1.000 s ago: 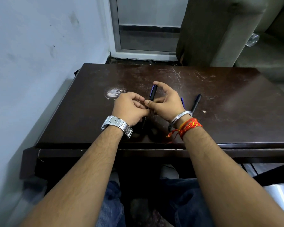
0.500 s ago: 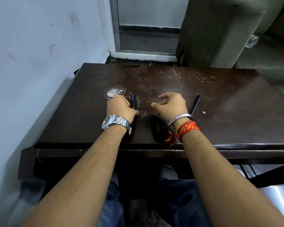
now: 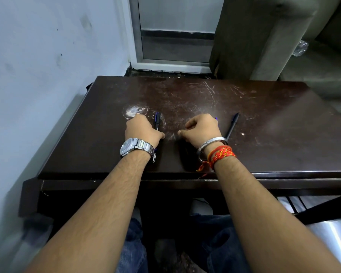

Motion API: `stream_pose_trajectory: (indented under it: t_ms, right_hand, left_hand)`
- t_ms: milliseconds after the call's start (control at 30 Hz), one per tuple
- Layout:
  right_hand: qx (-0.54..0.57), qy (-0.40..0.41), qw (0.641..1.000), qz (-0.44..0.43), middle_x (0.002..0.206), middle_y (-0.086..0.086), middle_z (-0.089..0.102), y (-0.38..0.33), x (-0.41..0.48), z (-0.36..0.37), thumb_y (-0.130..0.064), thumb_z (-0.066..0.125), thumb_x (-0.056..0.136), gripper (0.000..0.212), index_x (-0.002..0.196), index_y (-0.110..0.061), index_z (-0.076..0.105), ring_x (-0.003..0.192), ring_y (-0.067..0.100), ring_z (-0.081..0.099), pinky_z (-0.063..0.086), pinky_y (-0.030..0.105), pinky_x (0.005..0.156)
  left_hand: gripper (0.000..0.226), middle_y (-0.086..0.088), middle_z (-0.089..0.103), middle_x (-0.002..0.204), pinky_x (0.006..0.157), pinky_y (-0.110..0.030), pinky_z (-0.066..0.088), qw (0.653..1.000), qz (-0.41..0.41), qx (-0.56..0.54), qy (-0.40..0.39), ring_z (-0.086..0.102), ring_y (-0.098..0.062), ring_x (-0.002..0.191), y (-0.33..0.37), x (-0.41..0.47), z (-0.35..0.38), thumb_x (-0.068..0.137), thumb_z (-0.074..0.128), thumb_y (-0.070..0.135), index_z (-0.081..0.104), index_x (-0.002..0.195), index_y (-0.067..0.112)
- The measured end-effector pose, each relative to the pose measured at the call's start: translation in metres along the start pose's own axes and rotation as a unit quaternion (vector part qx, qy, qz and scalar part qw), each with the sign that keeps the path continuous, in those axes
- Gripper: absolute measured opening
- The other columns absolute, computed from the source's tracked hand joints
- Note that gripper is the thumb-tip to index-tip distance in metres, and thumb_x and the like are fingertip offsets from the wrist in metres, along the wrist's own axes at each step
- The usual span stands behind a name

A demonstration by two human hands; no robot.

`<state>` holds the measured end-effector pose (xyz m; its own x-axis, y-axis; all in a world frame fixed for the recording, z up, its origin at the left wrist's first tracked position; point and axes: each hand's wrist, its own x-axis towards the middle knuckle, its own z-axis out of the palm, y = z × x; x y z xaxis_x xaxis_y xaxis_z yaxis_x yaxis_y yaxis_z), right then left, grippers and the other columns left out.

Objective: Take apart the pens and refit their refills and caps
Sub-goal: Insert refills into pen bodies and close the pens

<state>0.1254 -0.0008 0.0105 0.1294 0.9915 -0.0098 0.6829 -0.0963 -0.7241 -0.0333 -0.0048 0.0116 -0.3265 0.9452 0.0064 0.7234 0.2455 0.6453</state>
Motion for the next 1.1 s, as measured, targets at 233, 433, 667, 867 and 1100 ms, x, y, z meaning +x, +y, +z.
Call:
stream_pose_trajectory:
  t_ms: [233,433,667,867,1100]
  right_hand:
    - [-0.023,0.059,0.997,0.033,0.087,0.006,0.071,0.003,0.002,-0.014,-0.017,0.077,0.077,0.014,0.069,-0.018,0.066,0.085,0.020,0.067,0.052,0.024,0.076]
    - [-0.070,0.135,0.985,0.087,0.083,0.015,0.061,0.020,0.008,-0.037,-0.005,0.063,0.081,0.012,0.090,0.000,0.068,0.085,0.034,0.064,0.044,0.026,0.069]
    - [-0.103,0.164,0.975,0.108,0.098,0.022,0.060,0.030,0.012,-0.040,-0.007,0.061,0.082,0.014,0.093,0.001,0.065,0.088,0.042,0.063,0.043,0.032,0.067]
    - [-0.158,0.146,0.957,0.193,0.130,0.024,0.049,0.047,0.015,-0.053,-0.008,0.056,0.088,0.028,0.115,-0.004,0.062,0.117,0.046,0.051,0.048,0.044,0.093]
    - [-0.126,0.165,0.963,0.171,0.104,0.026,0.062,0.049,0.012,-0.054,0.001,0.057,0.082,0.013,0.094,0.002,0.063,0.085,0.045,0.064,0.044,0.032,0.067]
  left_hand:
    - [0.039,-0.008,0.068,0.090,0.059,-0.028,0.042,1.000,0.003,0.003,0.018,0.056,-0.021,0.078,0.000,-0.001,-0.001,0.064,0.088,0.033,0.069,0.086,0.006]
    - [0.029,-0.002,0.058,0.063,0.058,-0.032,0.050,0.996,-0.007,-0.051,0.074,0.053,-0.021,0.065,-0.002,0.001,-0.011,0.066,0.081,0.022,0.071,0.079,-0.002]
    - [0.012,-0.004,0.062,0.065,0.057,-0.030,0.051,0.993,-0.055,-0.039,0.095,0.062,-0.024,0.062,-0.025,0.012,-0.026,0.066,0.077,0.011,0.071,0.072,0.003]
    - [0.016,0.003,0.053,0.056,0.049,-0.023,0.044,0.994,-0.055,-0.043,0.089,0.050,-0.012,0.050,-0.028,0.014,-0.023,0.066,0.079,0.014,0.071,0.073,0.002]
    - [0.017,0.001,0.055,0.055,0.052,-0.026,0.047,0.993,-0.030,-0.046,0.101,0.053,-0.015,0.051,-0.020,0.009,-0.018,0.069,0.077,0.017,0.070,0.073,0.002]
